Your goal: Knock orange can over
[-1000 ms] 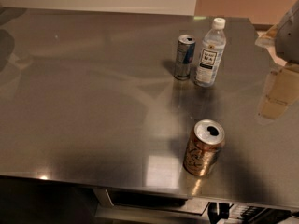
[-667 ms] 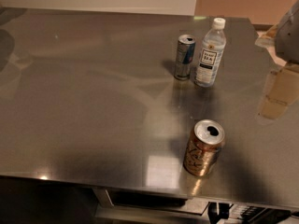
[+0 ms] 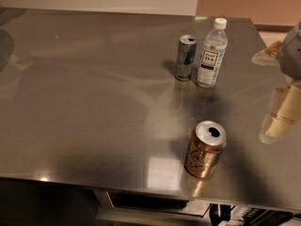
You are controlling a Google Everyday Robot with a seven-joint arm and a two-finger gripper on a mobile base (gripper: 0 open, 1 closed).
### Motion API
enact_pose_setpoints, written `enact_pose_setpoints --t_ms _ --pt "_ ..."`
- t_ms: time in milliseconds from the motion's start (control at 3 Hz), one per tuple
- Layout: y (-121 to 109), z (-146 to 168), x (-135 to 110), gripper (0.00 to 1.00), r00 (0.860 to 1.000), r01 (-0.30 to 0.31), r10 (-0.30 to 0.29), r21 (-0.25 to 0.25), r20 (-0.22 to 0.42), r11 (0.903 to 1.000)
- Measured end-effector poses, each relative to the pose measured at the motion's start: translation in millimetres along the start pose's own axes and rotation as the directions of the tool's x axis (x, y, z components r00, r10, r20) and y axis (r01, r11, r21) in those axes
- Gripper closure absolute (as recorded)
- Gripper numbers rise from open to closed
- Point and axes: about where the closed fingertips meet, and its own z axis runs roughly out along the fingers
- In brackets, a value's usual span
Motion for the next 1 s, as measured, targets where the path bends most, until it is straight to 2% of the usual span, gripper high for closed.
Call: enact_pose_setpoints --t_ms 333,667,1000 --pt "11.2 5.4 -0.2 0.0 0.999 0.004 -0.003 -0.037 0.036 0.9993" --pt "35.0 23.3 -5.3 0.0 0.991 0.007 0.001 -0.06 0.131 0.9982" --pt "56.6 49.3 -11.6 0.0 0.974 -0.007 0.026 -0.084 0.225 0.9964"
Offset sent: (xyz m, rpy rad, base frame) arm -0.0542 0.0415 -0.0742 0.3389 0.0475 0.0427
